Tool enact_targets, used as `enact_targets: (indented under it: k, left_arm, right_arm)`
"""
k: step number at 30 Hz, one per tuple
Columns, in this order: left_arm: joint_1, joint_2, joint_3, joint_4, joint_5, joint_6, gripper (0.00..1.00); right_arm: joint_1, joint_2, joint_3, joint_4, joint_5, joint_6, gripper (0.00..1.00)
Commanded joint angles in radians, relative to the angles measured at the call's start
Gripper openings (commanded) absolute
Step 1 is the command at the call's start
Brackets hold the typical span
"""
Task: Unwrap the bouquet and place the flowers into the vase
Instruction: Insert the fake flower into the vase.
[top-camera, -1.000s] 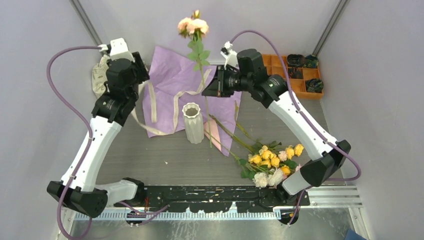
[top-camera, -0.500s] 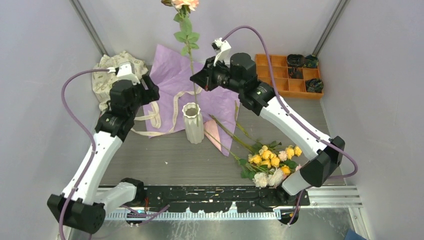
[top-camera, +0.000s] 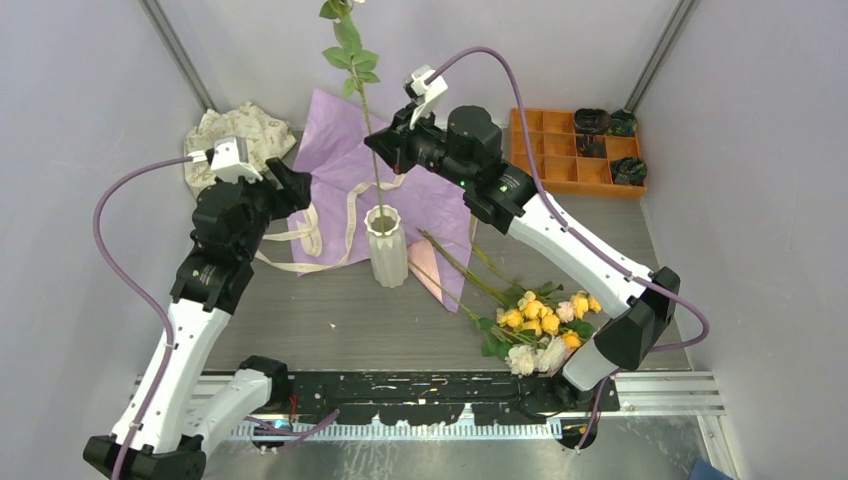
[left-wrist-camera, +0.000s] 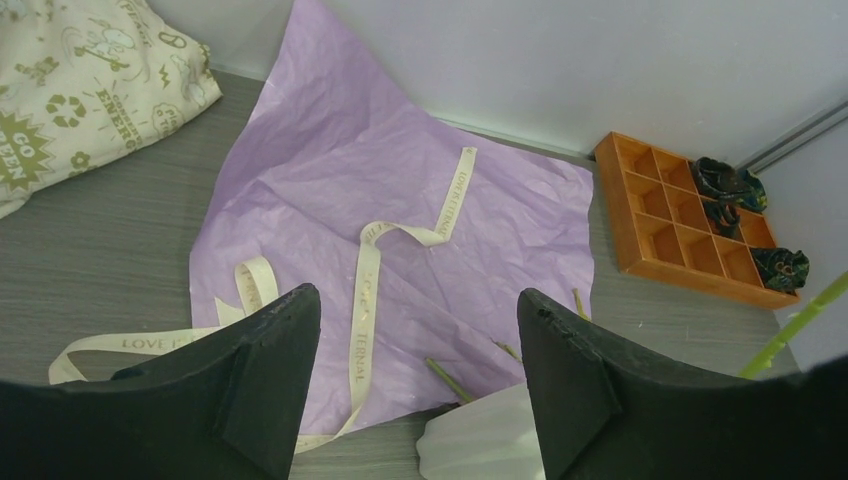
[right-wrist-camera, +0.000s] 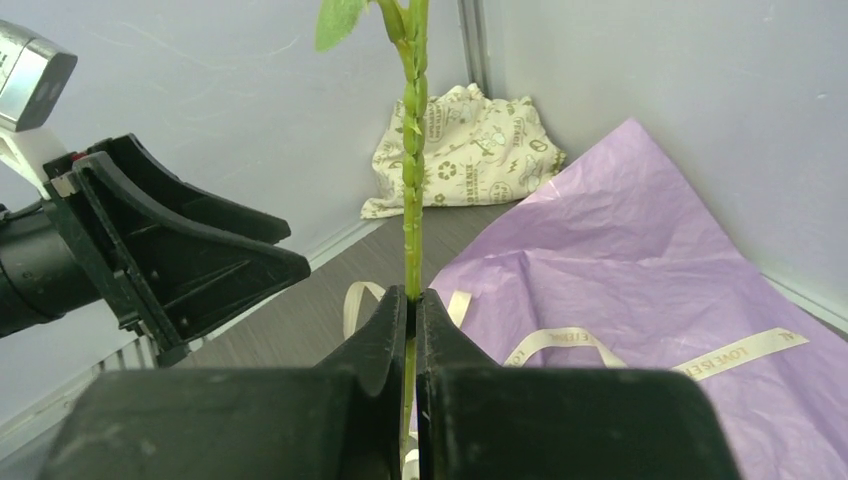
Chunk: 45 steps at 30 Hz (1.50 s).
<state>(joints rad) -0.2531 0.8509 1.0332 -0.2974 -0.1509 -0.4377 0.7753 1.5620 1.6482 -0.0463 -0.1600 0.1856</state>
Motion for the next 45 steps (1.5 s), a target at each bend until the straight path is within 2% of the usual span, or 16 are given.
enact_targets:
  k: [1,7,14,18,24,33,36,40,43,45]
  left_arm:
    - [0.002,-0.003,-0.008,0.046,0.03,-0.013,0.72]
    - [0.002,-0.017,-0.03,0.05,0.034,-0.016,0.72]
    - [0.001,-0.028,-0.037,0.054,0.036,-0.016,0.72]
    - [0.001,-0.033,-0.05,0.062,0.039,-0.018,0.72]
    - [0.002,-0.032,-0.056,0.072,0.055,-0.024,0.71]
    - [0.001,-0.038,-0.087,0.117,0.086,-0.041,0.71]
    - [0.001,-0.041,-0.092,0.119,0.086,-0.042,0.7]
    - [0.001,-0.05,-0.1,0.121,0.086,-0.042,0.7]
    - [0.001,-0.056,-0.103,0.121,0.086,-0.039,0.7]
    - [0.001,-0.061,-0.105,0.121,0.086,-0.039,0.7]
  right_arm:
    - [-0.001,-0.039,0.042,0.076,0.044,-0.07,0.01]
    - [-0.001,-0.051,-0.026,0.157,0.048,-0.069,0.01]
    - [-0.001,-0.065,0.029,0.137,0.019,-0.072,0.01]
    - [-0.001,-0.096,-0.113,0.213,0.041,-0.051,0.01]
    - [0.002,-0.104,-0.323,0.363,0.019,0.065,0.01]
    - [0.047,-0.106,-0.481,0.42,-0.013,0.108,0.01]
    - [0.066,-0.114,-0.524,0.427,-0.005,0.1,0.08]
    - [0.091,-0.149,-0.59,0.454,0.037,0.087,0.3]
    - [0.101,-0.198,-0.636,0.453,0.082,0.083,0.41]
    - [0.109,-0.236,-0.668,0.449,0.107,0.079,0.54]
